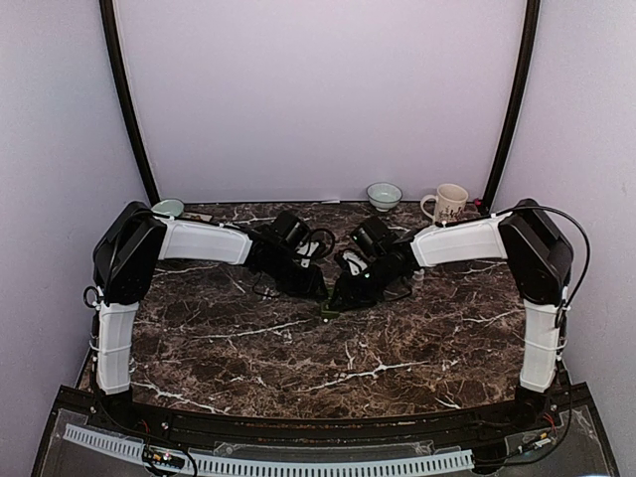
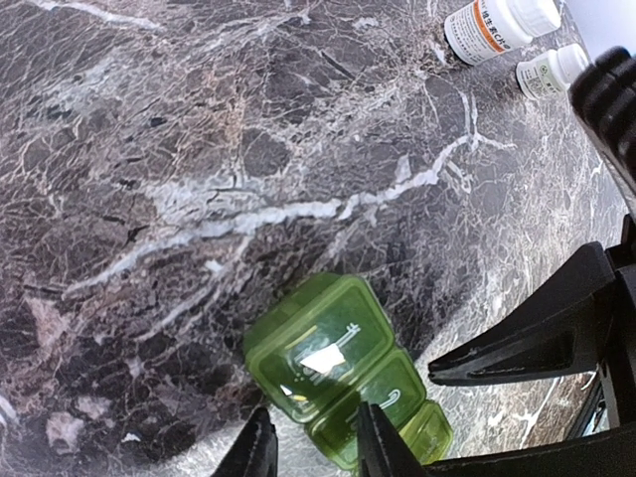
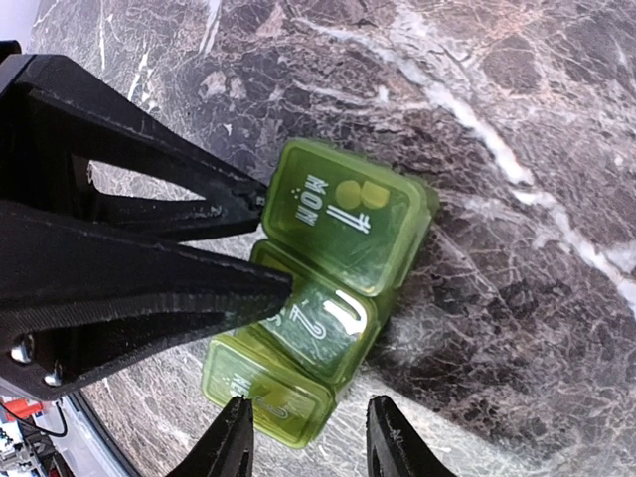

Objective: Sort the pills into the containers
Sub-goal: Close the lid of the pill container on the pill container.

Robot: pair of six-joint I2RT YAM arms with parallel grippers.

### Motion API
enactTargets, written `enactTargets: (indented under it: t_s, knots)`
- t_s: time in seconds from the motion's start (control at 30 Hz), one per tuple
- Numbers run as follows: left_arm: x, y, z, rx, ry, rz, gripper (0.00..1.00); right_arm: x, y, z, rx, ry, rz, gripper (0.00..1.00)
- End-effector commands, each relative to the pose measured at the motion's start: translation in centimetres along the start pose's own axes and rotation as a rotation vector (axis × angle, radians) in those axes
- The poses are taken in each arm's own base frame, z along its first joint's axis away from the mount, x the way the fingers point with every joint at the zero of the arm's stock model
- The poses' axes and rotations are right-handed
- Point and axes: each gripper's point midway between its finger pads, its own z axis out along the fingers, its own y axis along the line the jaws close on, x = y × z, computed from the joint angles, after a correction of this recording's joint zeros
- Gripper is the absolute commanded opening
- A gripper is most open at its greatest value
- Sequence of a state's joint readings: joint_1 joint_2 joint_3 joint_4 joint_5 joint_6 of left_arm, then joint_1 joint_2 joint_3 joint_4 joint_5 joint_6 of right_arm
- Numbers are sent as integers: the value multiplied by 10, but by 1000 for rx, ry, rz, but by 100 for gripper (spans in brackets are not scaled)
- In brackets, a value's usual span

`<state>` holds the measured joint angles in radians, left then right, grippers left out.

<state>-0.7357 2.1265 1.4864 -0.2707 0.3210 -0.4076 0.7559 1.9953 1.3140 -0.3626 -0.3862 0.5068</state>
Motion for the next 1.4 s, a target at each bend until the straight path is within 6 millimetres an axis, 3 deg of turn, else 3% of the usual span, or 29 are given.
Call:
enactTargets:
  t_s: [0.0, 0.47, 1.0, 1.2, 1.37]
  knots:
    - [17, 10, 6, -45, 53, -31, 28, 0, 5, 7, -11, 21, 7, 39]
    - [19, 0, 8, -35, 53, -63, 23, 7, 6, 24, 25, 56, 38, 39]
    - [27, -1, 12, -44, 64, -81, 20, 27, -30, 45, 182, 108, 111, 33]
    - [21, 2, 7, -84, 57, -73, 21, 19, -22, 38, 161, 79, 84, 32]
    - [6, 5, -6, -114, 19, -78, 31, 13, -24, 25, 162, 59, 62, 35]
